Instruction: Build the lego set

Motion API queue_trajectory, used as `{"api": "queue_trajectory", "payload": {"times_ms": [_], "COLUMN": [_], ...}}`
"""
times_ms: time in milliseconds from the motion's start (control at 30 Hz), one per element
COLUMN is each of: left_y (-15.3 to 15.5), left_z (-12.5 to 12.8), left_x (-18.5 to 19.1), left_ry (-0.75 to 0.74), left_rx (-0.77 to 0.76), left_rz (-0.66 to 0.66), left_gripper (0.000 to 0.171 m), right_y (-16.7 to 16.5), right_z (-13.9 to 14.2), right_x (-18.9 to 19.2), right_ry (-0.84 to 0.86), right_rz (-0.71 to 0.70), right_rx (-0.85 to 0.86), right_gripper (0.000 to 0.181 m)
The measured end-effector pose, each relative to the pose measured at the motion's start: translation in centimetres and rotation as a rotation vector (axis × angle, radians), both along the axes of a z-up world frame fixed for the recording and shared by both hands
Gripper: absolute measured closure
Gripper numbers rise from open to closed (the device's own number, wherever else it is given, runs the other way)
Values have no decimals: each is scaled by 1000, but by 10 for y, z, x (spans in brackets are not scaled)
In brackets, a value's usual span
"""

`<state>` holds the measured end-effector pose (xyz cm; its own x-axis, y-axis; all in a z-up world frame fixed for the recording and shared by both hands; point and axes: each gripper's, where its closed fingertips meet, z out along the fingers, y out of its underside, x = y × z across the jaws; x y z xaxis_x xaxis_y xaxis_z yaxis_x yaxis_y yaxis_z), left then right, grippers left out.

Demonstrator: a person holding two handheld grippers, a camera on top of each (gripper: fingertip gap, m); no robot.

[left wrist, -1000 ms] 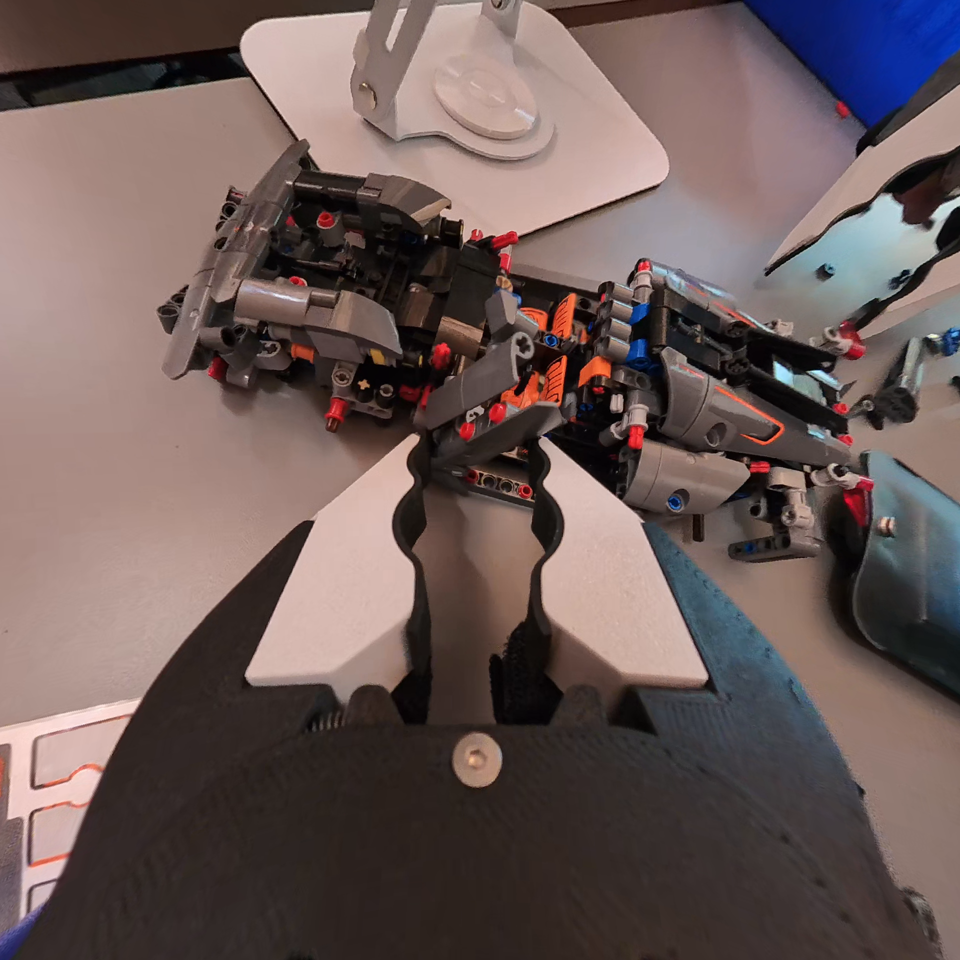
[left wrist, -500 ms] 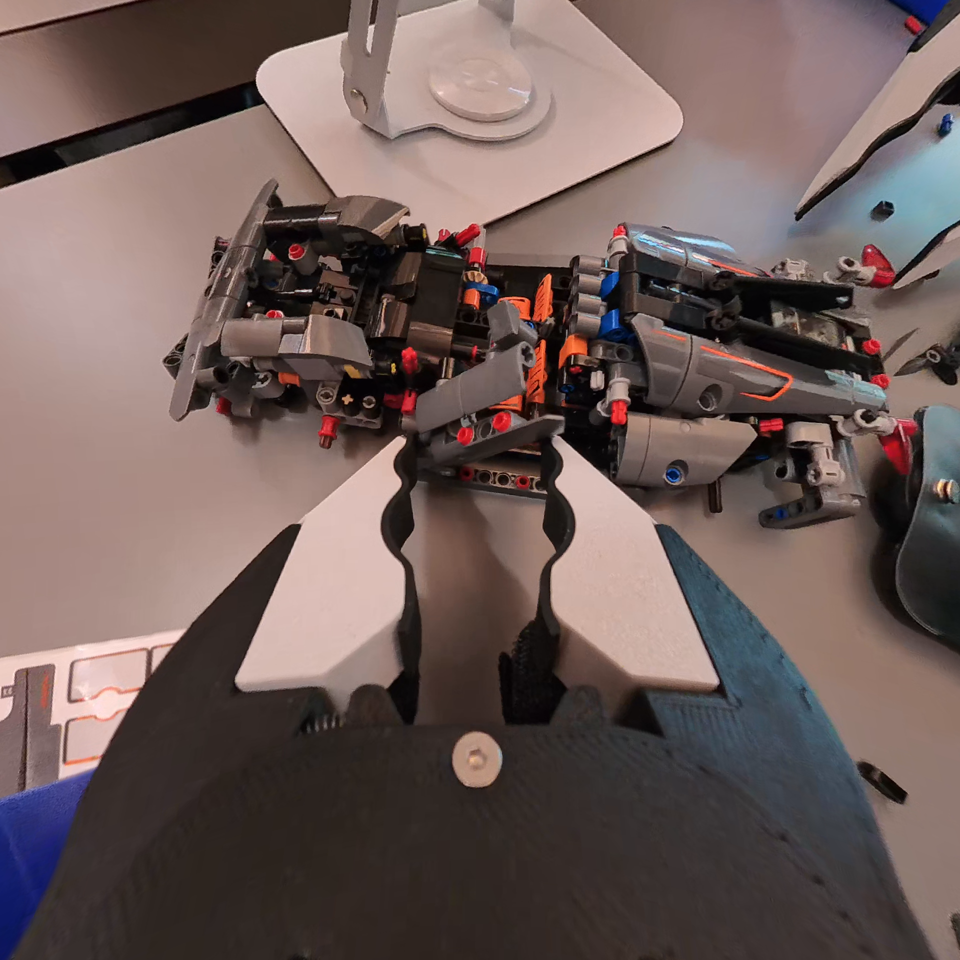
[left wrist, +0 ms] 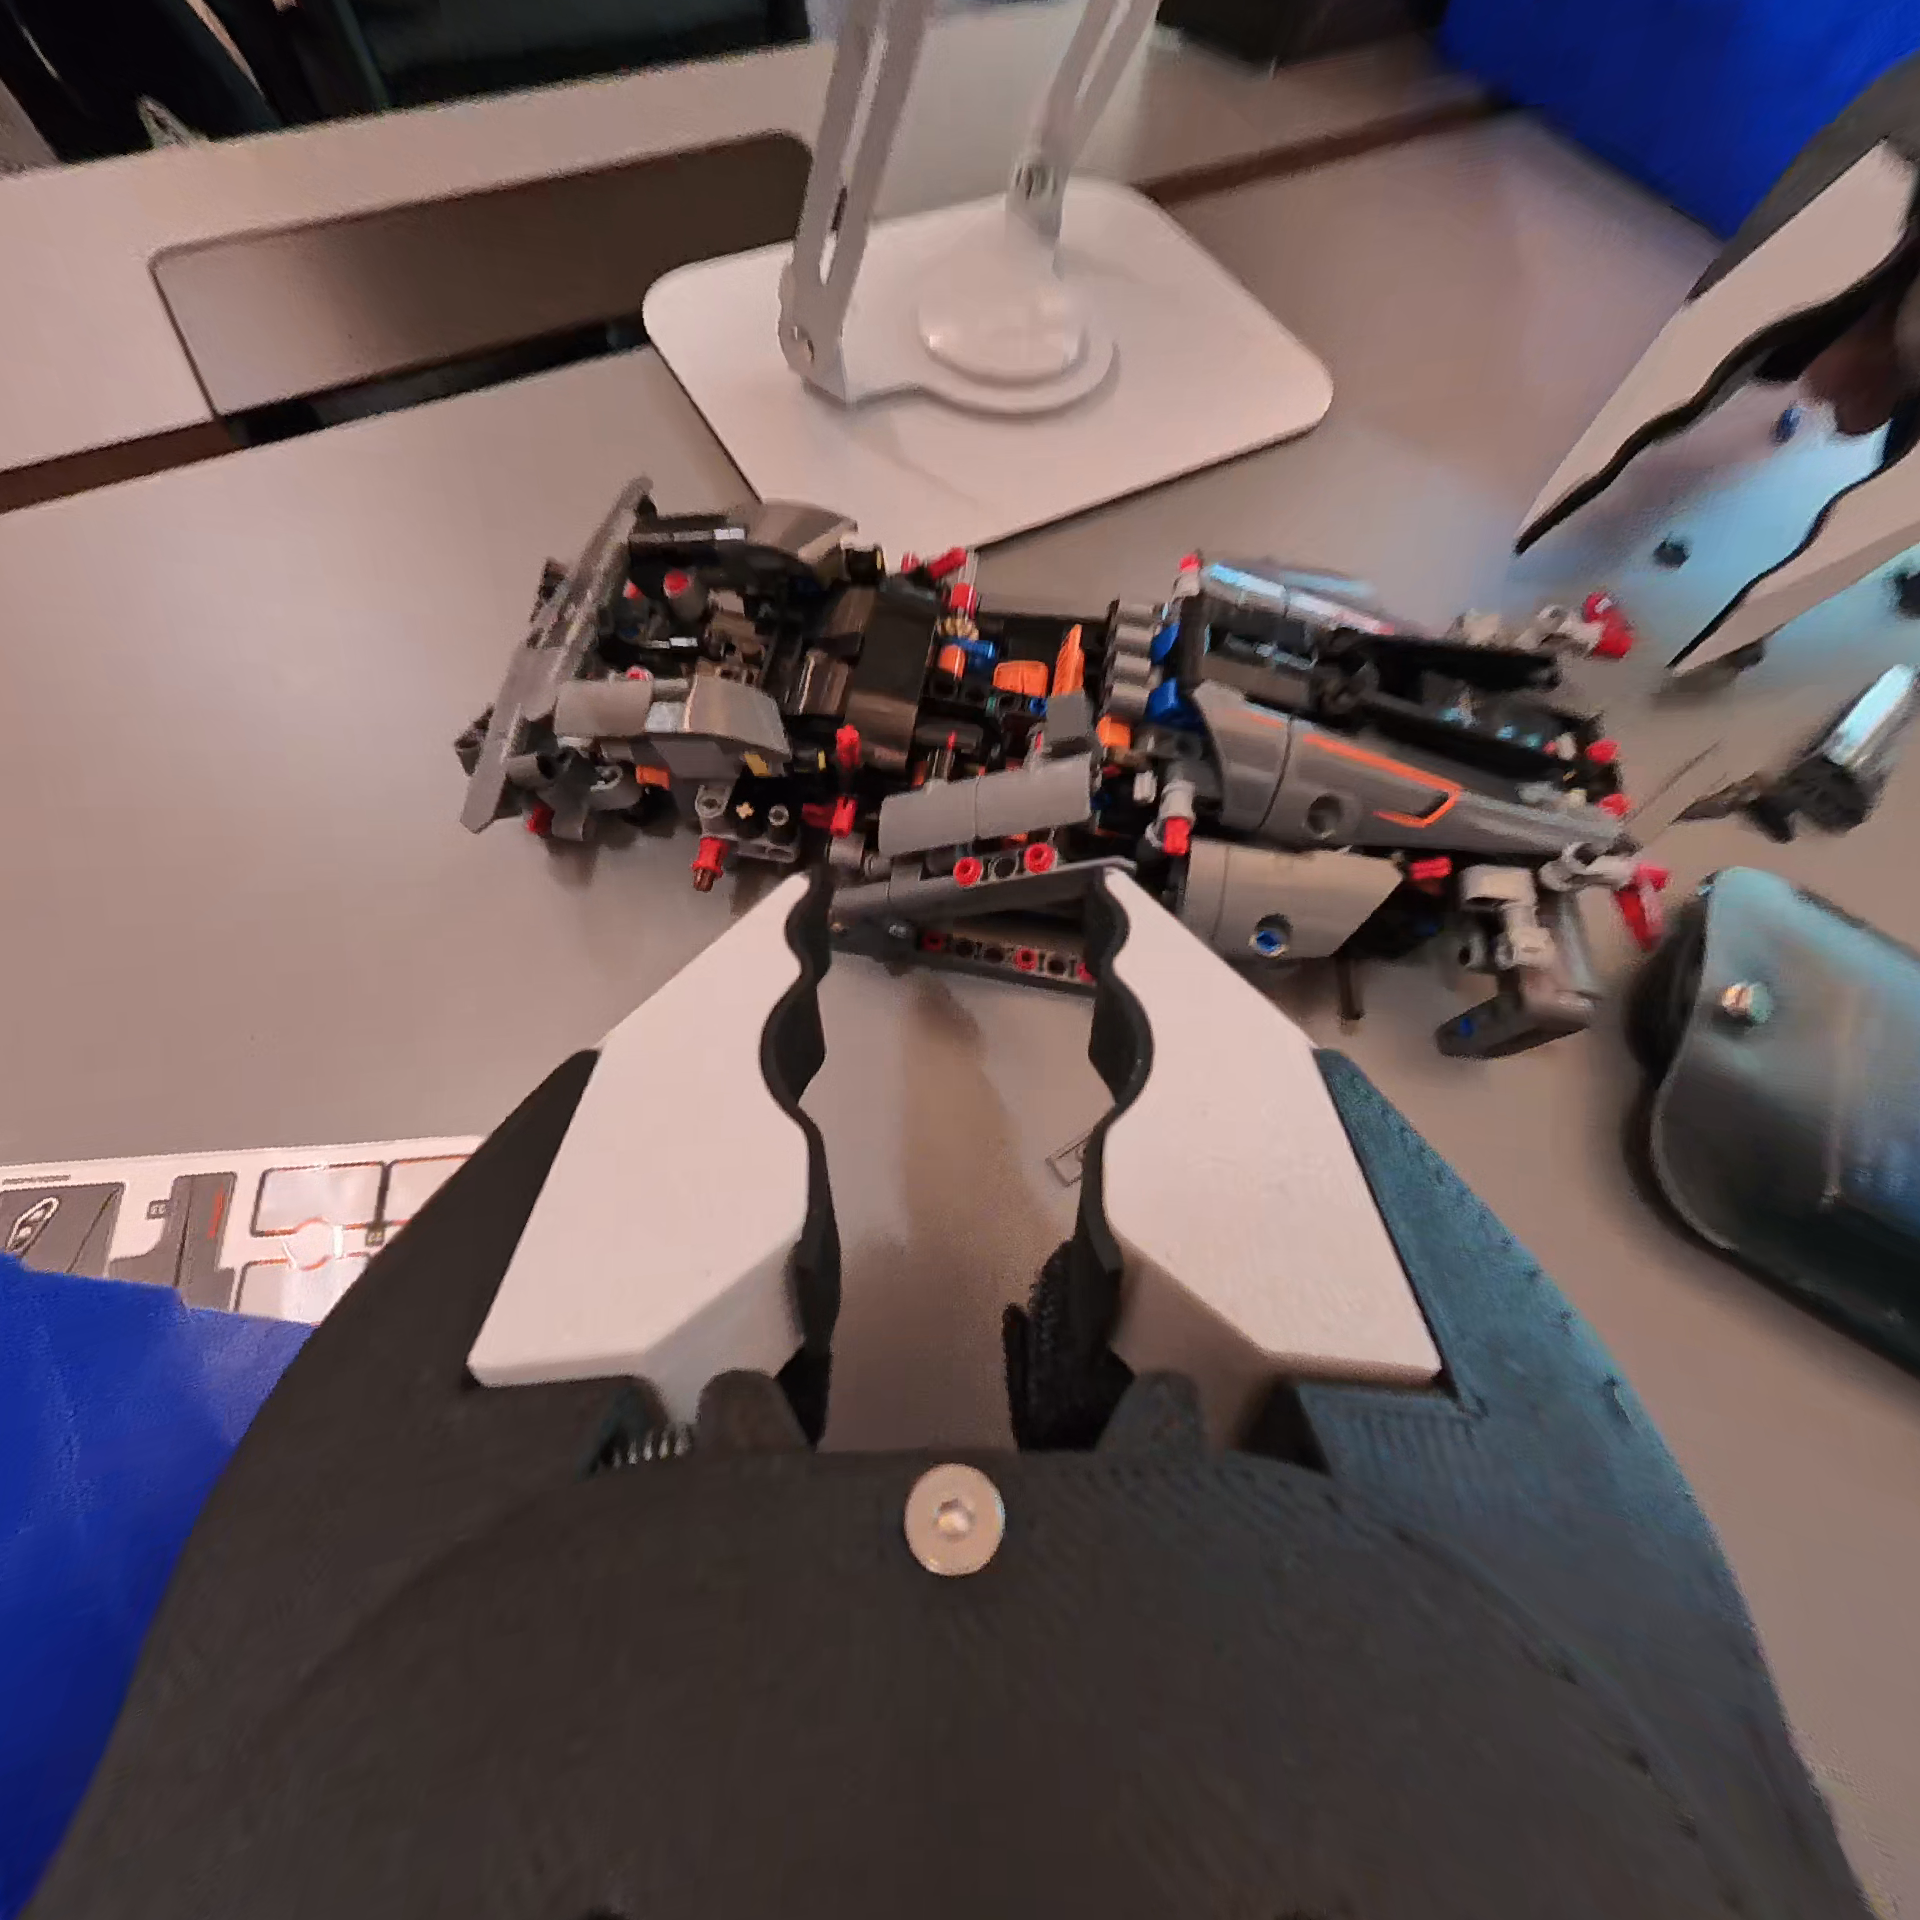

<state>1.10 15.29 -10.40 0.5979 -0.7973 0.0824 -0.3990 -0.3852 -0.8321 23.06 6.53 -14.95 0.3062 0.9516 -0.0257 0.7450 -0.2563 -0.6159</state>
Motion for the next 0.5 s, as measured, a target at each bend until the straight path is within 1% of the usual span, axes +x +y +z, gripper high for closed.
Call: {"api": "queue_trajectory", "payload": {"times_ms": [100, 167, 367, 500], "left_y": [-1, 1, 5, 4], "left_z": [14, 16, -2, -5], "left_x": [4, 8, 16, 19], "left_ry": [-83, -91, 47, 65], "left_rx": [8, -1, 20, 21], "left_rz": [-13, -28, -59, -68], "left_gripper": [142, 148, 171, 171], "right_y": [0, -1, 0, 0], "right_z": [-1, -1, 0, 0], "right_x": [0, -1, 0, 0], "right_ry": [-1, -4, -2, -1], "right_rz": [1, 3, 0, -1], "right_rx": [-2, -2, 1, 0], "right_gripper": [124, 124, 124, 124]}}
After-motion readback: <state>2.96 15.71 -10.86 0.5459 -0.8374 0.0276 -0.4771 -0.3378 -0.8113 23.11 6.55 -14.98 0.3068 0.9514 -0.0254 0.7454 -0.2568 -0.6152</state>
